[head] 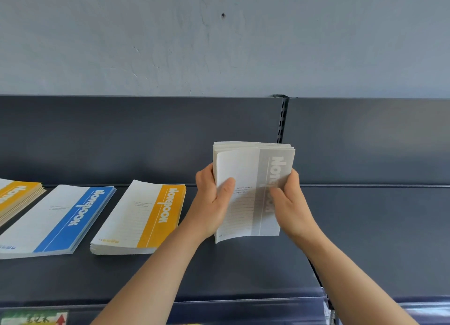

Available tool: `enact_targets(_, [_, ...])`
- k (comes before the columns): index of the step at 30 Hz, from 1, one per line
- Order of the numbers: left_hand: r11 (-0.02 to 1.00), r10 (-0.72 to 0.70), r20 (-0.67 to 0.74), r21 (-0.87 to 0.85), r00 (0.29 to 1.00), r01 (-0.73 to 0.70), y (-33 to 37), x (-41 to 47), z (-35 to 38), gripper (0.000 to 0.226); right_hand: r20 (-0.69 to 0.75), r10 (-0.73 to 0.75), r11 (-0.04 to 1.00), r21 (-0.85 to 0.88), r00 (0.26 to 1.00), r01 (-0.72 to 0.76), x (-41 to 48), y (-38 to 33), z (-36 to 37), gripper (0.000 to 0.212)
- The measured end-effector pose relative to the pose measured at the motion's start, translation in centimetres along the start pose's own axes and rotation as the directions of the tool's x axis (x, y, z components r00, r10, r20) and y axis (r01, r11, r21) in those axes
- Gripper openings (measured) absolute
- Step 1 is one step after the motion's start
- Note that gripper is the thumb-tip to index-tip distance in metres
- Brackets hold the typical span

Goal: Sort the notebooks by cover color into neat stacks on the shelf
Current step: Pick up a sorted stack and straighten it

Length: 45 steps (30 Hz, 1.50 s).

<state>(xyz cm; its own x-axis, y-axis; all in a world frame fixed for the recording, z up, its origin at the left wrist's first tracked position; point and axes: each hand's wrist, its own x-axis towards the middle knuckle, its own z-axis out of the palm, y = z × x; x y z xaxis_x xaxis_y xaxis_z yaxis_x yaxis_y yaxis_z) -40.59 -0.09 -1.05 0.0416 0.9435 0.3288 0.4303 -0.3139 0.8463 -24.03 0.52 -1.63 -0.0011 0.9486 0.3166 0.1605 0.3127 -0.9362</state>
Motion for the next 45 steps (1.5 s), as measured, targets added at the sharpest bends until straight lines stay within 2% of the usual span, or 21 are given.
enact_targets(5, [0.988,-0.075,0.140,0.146,0.987,0.055,-2.6,-1.6,0.4,0.046,0.065,0.111,0.988,-0.112,0.992,-0.103,-1.5,2.0,-0.3,0.021])
enact_targets(8, [0.971,-0.078,0.105,0.232,0.991,0.052,-2.7,-1.7,0.4,0.046,0.055,0.113,0.972,-0.213,0.992,-0.099,-1.8,2.8,-0.8,0.015])
enact_targets(12, [0.968,-0.144,0.033,0.212,0.989,0.134,-1.7,-0.7,0.2,0.041,0.000,0.074,0.953,-0.296,0.997,-0.071,-0.9,1.9,-1.7,0.008])
enact_targets(16, [0.956,-0.256,0.060,0.166,0.965,0.243,-1.0,0.3,0.0,0.039,0.030,0.172,0.942,-0.296,0.985,-0.156,-0.2,1.1,-2.4,0.017])
enact_targets(21, [0.893,-0.416,0.079,0.224,0.906,0.390,-2.4,0.6,0.8,0.039,0.054,0.368,0.879,-0.346,0.928,-0.328,0.5,2.7,-2.1,0.033])
enact_targets(24, [0.862,-0.477,0.069,0.233,0.876,0.451,-3.2,1.2,1.3,0.037,0.045,0.443,0.846,-0.351,0.895,-0.401,1.1,3.4,-1.7,0.029])
enact_targets(26, [0.852,-0.488,0.064,0.251,0.870,0.459,-3.6,1.5,1.5,0.037,0.038,0.480,0.825,-0.360,0.877,-0.436,1.4,3.8,-1.5,0.025])
enact_targets(29, [0.836,-0.503,0.055,0.283,0.862,0.470,-4.0,1.8,1.8,0.036,0.027,0.519,0.791,-0.394,0.854,-0.468,1.9,4.5,-1.5,0.036])
enact_targets(35, [0.801,-0.488,0.025,0.410,0.872,0.436,-4.0,2.0,2.0,0.031,0.023,0.550,0.739,-0.480,0.835,-0.473,2.8,5.2,-1.3,0.030])
enact_targets(39, [0.780,-0.494,0.014,0.449,0.869,0.436,-3.8,2.1,2.0,0.030,0.024,0.539,0.713,-0.545,0.842,-0.441,3.2,5.4,-1.5,0.018])
enact_targets(45, [0.780,-0.488,-0.017,0.441,0.873,0.445,-3.8,1.9,2.2,0.041,0.016,0.518,0.693,-0.595,0.855,-0.408,3.1,5.5,-1.8,0.019])
